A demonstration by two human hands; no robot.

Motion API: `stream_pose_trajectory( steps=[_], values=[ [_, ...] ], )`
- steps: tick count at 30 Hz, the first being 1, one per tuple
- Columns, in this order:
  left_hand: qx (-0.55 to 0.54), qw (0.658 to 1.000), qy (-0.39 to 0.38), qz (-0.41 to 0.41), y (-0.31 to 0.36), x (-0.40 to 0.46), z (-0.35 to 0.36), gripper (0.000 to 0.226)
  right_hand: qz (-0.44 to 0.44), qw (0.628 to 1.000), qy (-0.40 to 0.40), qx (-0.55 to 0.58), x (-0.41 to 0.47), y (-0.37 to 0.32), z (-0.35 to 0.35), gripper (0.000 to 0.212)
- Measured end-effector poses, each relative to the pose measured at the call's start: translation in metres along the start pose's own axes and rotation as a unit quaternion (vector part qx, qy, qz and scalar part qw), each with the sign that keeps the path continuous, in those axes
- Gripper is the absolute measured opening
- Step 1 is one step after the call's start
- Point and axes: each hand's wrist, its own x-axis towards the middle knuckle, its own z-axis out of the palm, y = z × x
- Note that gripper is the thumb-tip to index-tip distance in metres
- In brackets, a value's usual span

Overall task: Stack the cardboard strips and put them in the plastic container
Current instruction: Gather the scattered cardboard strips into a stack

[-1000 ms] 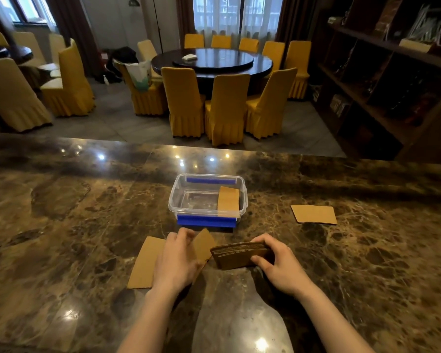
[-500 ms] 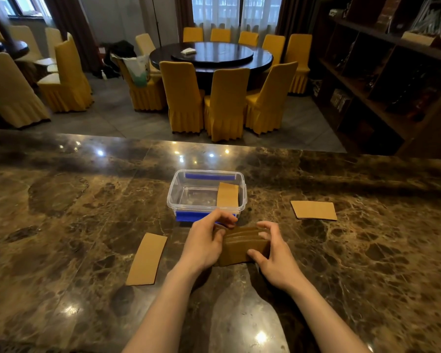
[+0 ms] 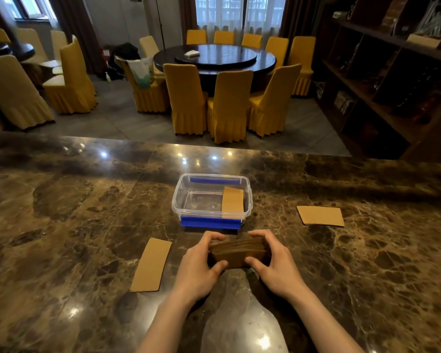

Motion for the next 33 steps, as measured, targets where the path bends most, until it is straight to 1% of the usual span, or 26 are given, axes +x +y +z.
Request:
stream_pose_trajectory(
  steps=[1, 2, 3, 4, 5, 6, 7, 8, 9, 10, 11, 13, 14, 16, 18, 19, 22, 24, 25, 27, 29, 30, 31, 33],
  values=[
    [0.003, 1.000, 0.001, 0.006, -0.001, -0.001, -0.002, 0.054, -0.003, 1.000, -0.003, -0.003, 0.000, 0.000, 0.001, 0.050],
    [0.002, 1.000, 0.019, 0.010, -0.003, -0.004, -0.005, 0.050, -0.005, 1.000, -0.007, -0.008, 0.001, 0.001, 0.001, 0.048],
    [0.004, 0.998, 0.065, 0.009, -0.006, -0.007, -0.011, 0.046, -0.006, 1.000, -0.011, -0.012, 0.002, 0.002, 0.001, 0.045],
    [0.020, 0.991, 0.134, -0.005, -0.012, -0.009, -0.018, 0.042, -0.007, 1.000, -0.014, -0.013, 0.002, 0.002, 0.001, 0.042],
    [0.061, 0.976, 0.204, -0.035, -0.019, -0.011, -0.027, 0.042, -0.008, 1.000, -0.015, -0.010, 0.002, 0.002, 0.001, 0.041],
    [0.125, 0.956, 0.251, -0.086, -0.025, -0.013, -0.036, 0.046, -0.009, 1.000, -0.015, -0.009, 0.002, 0.002, 0.001, 0.040],
    [0.198, 0.933, 0.261, -0.150, -0.031, -0.016, -0.044, 0.054, -0.009, 1.000, -0.015, -0.008, 0.002, 0.001, 0.001, 0.040],
    [0.257, 0.912, 0.243, -0.208, -0.037, -0.018, -0.050, 0.063, -0.009, 1.000, -0.015, -0.006, 0.002, 0.000, 0.002, 0.040],
    [0.290, 0.899, 0.219, -0.246, -0.041, -0.020, -0.054, 0.069, -0.008, 1.000, -0.018, -0.005, 0.003, 0.000, 0.002, 0.039],
    [0.303, 0.894, 0.202, -0.260, -0.042, -0.022, -0.056, 0.071, -0.007, 1.000, -0.022, -0.002, 0.003, -0.002, 0.003, 0.039],
    [0.308, 0.895, 0.193, -0.258, -0.041, -0.023, -0.056, 0.071, -0.007, 1.000, -0.026, -0.001, 0.003, -0.002, 0.003, 0.038],
    [0.296, 0.909, 0.184, -0.229, -0.035, -0.022, -0.056, 0.068, -0.008, 1.000, -0.030, -0.001, 0.004, -0.004, 0.003, 0.037],
    [0.268, 0.922, 0.182, -0.213, -0.032, -0.021, -0.057, 0.066, -0.008, 0.999, -0.032, -0.001, 0.004, -0.004, 0.003, 0.036],
    [0.173, 0.948, 0.199, -0.178, -0.027, -0.018, -0.059, 0.056, -0.008, 0.999, -0.040, -0.001, 0.004, -0.005, 0.001, 0.035],
    [0.091, 0.964, 0.212, -0.129, -0.020, -0.011, -0.063, 0.049, -0.006, 0.999, -0.051, -0.002, 0.004, -0.006, -0.001, 0.034],
    [0.068, 0.971, 0.206, -0.096, -0.015, -0.007, -0.064, 0.049, -0.008, 0.998, -0.057, -0.003, 0.004, -0.007, -0.002, 0.034],
    [0.044, 0.989, 0.144, -0.001, 0.006, 0.004, -0.054, 0.044, -0.019, 0.997, -0.068, -0.010, 0.004, -0.010, -0.004, 0.034],
    [0.020, 0.996, 0.075, 0.038, 0.021, 0.014, -0.039, 0.038, -0.022, 0.998, -0.058, -0.015, 0.003, -0.009, -0.005, 0.037],
    [0.006, 0.998, 0.039, 0.050, 0.030, 0.019, -0.029, 0.034, -0.012, 0.999, -0.045, -0.015, 0.002, -0.007, -0.008, 0.042],
    [-0.009, 0.997, -0.024, 0.069, 0.040, 0.025, -0.012, 0.031, 0.022, 1.000, -0.019, -0.005, 0.002, -0.006, -0.012, 0.057],
    [0.008, 0.993, -0.072, 0.092, 0.048, 0.032, 0.002, 0.045, 0.044, 0.999, -0.004, 0.011, 0.002, -0.001, -0.022, 0.077],
    [0.018, 0.991, -0.088, 0.097, 0.051, 0.035, 0.007, 0.055, 0.039, 0.999, -0.002, 0.009, 0.000, 0.001, -0.027, 0.081],
    [0.019, 0.990, -0.101, 0.102, 0.056, 0.039, 0.013, 0.062, 0.031, 0.999, 0.007, -0.004, -0.001, 0.004, -0.036, 0.077],
    [0.007, 0.988, -0.106, 0.115, 0.067, 0.052, 0.025, 0.068, 0.010, 0.999, 0.038, -0.033, 0.001, 0.012, -0.057, 0.056]
  ],
)
